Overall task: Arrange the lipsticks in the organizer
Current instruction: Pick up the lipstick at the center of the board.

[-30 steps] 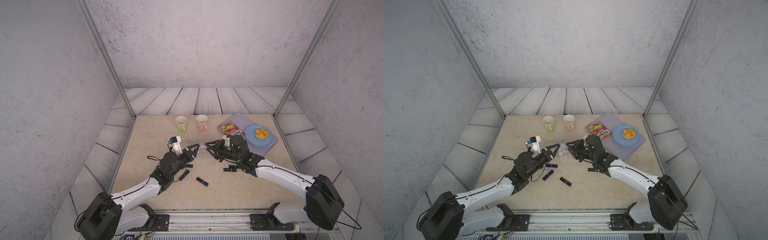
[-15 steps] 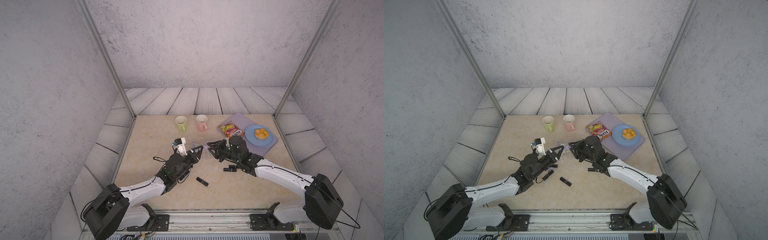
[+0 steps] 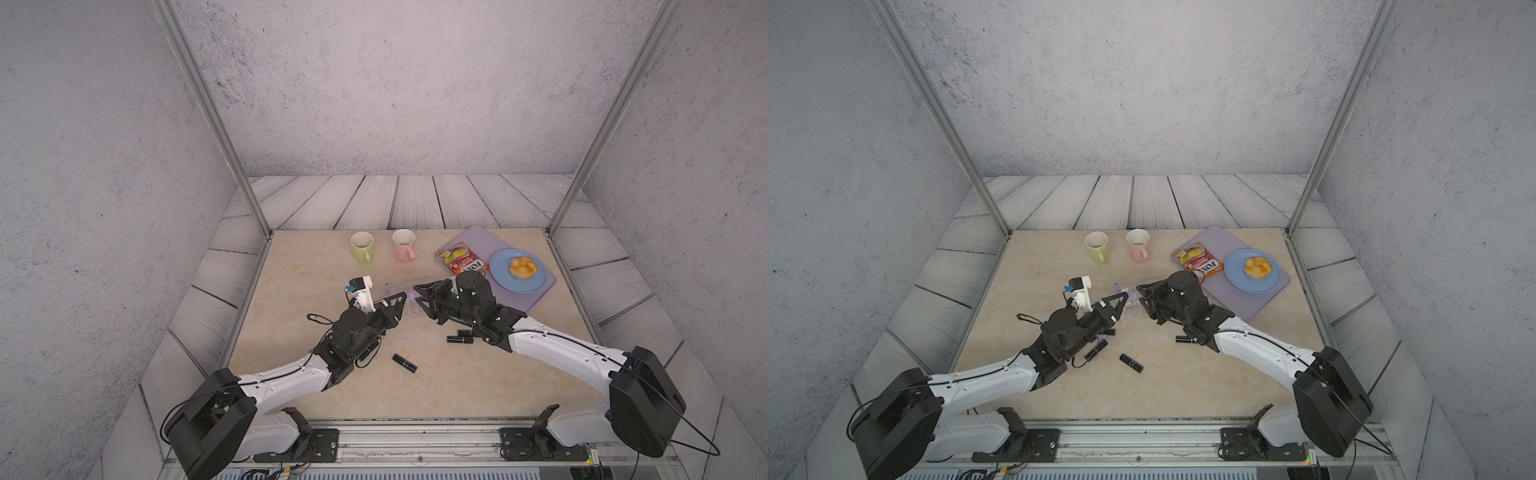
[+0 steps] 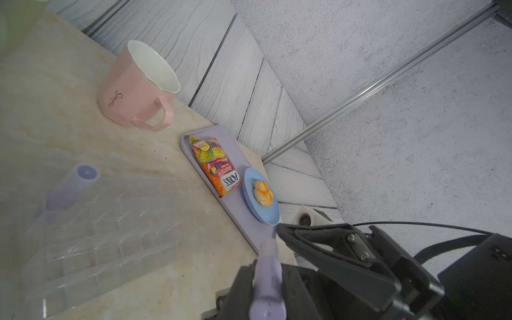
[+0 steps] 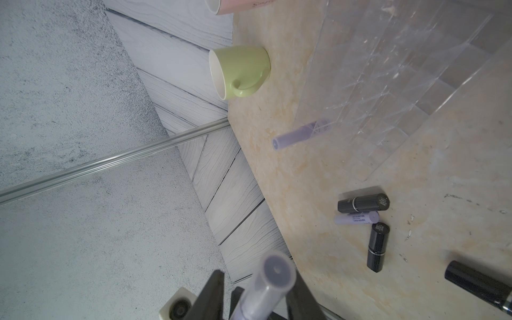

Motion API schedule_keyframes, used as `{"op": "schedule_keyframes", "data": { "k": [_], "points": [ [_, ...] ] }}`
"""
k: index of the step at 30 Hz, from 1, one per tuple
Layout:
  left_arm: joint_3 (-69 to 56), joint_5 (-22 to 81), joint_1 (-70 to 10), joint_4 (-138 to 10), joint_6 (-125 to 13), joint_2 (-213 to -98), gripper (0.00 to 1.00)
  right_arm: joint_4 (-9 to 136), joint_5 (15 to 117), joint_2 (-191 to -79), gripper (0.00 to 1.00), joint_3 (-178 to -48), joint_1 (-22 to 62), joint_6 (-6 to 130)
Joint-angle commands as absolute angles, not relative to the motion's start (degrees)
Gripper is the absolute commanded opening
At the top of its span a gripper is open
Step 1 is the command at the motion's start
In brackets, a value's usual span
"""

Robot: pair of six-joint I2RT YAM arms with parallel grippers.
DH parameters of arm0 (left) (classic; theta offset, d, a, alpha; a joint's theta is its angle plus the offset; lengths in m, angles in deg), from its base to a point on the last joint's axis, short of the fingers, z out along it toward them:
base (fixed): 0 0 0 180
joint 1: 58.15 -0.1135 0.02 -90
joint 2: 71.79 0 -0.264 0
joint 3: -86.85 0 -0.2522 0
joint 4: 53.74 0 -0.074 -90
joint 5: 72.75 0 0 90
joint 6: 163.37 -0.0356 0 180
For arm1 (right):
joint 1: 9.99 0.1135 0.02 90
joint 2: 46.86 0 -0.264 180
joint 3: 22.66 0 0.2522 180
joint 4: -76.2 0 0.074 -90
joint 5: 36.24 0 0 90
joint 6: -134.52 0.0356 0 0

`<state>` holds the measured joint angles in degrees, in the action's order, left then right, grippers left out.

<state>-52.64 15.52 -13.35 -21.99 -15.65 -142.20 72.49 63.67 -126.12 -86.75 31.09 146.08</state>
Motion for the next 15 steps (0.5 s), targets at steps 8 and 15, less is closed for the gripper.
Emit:
{"op": "schedule_keyframes", "data": {
  "k": [8,15],
  "points": [
    [-53.27,15.06,-12.97,-23.99,-19.5,-140.08,0.0,73.25,63.78,-128.03,0.39,-88.15,30.92,149.19],
    [-52.72,17.24,-12.56,-23.45,-19.7,-141.37,0.0,74.79,63.91,-128.79,0.3,-88.42,30.88,150.13]
  ]
}}
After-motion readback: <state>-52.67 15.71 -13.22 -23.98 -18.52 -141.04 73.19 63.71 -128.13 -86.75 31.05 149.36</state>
